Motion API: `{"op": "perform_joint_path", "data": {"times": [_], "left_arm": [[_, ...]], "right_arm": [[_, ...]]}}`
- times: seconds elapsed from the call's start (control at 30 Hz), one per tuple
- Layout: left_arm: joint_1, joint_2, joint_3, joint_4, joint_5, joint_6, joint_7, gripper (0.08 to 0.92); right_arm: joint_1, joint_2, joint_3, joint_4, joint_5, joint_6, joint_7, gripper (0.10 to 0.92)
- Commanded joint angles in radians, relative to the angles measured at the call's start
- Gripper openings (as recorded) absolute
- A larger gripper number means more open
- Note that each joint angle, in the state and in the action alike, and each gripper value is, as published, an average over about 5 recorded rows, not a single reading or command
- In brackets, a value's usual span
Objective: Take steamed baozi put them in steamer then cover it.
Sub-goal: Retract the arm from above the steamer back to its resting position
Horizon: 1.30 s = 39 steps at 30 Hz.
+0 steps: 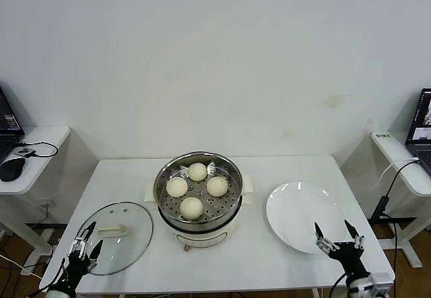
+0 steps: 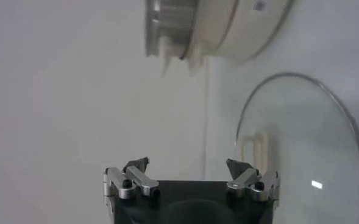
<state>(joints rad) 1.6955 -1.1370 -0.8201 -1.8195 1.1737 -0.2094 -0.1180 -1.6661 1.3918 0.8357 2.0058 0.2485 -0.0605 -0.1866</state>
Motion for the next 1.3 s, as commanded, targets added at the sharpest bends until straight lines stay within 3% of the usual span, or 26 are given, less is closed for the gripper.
{"op": "perform_joint_path", "data": {"times": [0.03, 0.57, 1.17, 1.3], "left_arm": [[-0.152, 0.043, 0.072, 0.151, 0.107, 0.009, 0.032, 0.823], [-0.294, 0.062, 0.136, 0.28, 0.094, 0.025, 0.034, 0.823], [-0.368, 0.058, 0.173, 0.337, 0.07, 0.054, 0.03, 0.823], [-0.376, 0.052, 0.181, 0.346, 0.069, 0.057, 0.029, 0.764]], "right_arm": [[-0.033, 0.025, 0.019, 0.013, -0.006, -0.003, 0.004, 0.823], [-0.054, 0.063, 0.026, 0.023, -0.03, 0.008, 0.006, 0.823], [-0.045, 0.08, 0.02, 0.002, -0.057, 0.017, 0.0, 0.823], [-0.043, 0.084, 0.015, 0.002, -0.064, 0.017, -0.002, 0.823]]}}
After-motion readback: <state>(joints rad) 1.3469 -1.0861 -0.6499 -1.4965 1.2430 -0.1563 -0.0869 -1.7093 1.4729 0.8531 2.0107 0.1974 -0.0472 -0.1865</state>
